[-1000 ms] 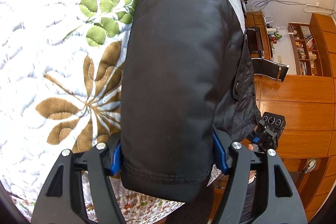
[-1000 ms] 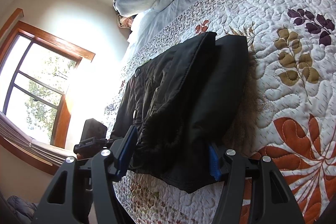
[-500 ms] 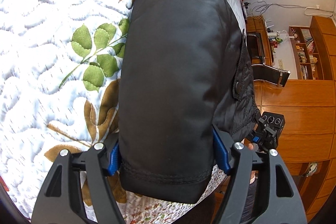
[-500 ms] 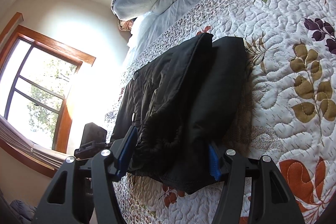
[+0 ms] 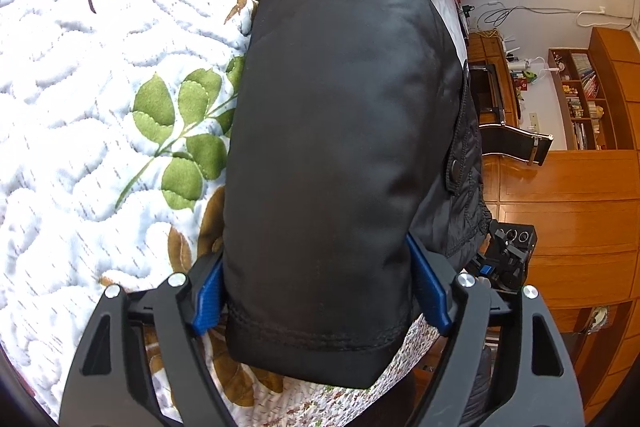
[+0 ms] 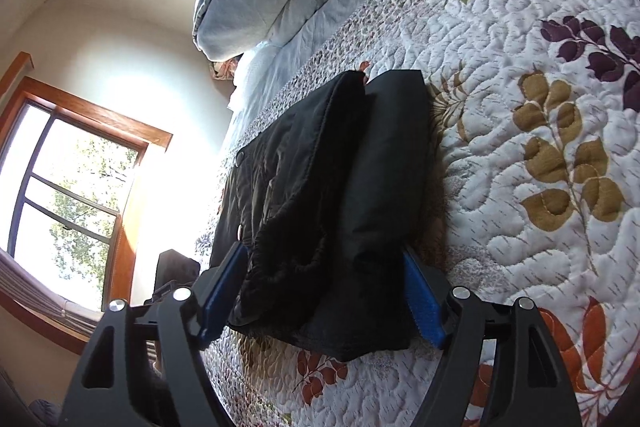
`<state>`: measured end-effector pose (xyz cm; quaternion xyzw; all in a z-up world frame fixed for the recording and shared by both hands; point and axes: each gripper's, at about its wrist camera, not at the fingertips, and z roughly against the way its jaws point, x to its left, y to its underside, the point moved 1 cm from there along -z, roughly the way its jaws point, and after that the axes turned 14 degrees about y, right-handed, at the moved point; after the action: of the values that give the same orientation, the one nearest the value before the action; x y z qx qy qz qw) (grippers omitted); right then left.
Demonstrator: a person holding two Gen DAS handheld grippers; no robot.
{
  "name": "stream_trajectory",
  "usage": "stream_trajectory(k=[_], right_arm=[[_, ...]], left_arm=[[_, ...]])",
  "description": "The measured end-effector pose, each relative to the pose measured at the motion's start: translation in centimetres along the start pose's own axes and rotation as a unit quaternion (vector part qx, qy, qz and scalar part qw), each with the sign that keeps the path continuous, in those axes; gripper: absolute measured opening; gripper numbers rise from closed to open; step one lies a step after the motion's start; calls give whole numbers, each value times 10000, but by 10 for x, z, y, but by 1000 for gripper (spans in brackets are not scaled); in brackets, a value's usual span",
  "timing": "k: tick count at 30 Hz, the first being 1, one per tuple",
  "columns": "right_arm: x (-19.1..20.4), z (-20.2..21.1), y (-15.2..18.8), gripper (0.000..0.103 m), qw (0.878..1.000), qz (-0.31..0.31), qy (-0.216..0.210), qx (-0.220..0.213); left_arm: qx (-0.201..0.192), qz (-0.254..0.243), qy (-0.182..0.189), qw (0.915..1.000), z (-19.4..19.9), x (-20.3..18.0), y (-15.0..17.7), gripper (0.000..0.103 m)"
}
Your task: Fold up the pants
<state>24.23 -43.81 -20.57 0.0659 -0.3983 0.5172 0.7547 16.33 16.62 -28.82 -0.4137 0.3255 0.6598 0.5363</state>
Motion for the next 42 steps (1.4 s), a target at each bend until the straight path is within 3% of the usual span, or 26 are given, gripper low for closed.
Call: stream_trajectory(k=[3, 6, 10, 12, 14, 17, 18, 19, 33, 36, 42], right_arm=[[5, 26, 3, 76, 9991, 96, -269, -328], [28, 26, 3, 76, 9982, 418, -376, -208], [48, 5, -1, 76, 9974, 716, 50, -61], [48, -2, -3, 73, 9978, 661, 65, -55], [47, -8, -5, 65, 9977, 663, 168, -25], [45, -12, -3, 39, 9951, 851, 509, 39], [45, -14, -1, 23, 9937, 927, 616, 92], [44, -15, 2, 18, 9934, 964, 599, 145], [30, 13, 13, 16, 9952, 861, 414, -199], [25, 14, 11, 13, 9944, 884, 554, -168], [15, 11, 14, 13, 9970, 640, 416, -97]], left_arm=[[-93, 91, 14, 9999, 10, 3, 6, 80], [-246, 85, -70, 9996, 19, 0, 12, 82], [-365, 23, -217, 9991, 21, -7, 17, 85], [-397, 85, -208, 9990, 21, -7, 18, 85], [-418, 130, -207, 9988, 20, -8, 19, 85], [-394, 99, -224, 9989, 17, -10, 21, 86], [-385, 84, -231, 9990, 16, -11, 20, 86], [-368, 72, -233, 9990, 13, -12, 20, 86], [-227, -103, -458, 9986, -15, -31, 14, 90], [-257, -96, -455, 9986, -17, -29, 14, 90], [-279, -164, -516, 9981, -22, -31, 15, 91]])
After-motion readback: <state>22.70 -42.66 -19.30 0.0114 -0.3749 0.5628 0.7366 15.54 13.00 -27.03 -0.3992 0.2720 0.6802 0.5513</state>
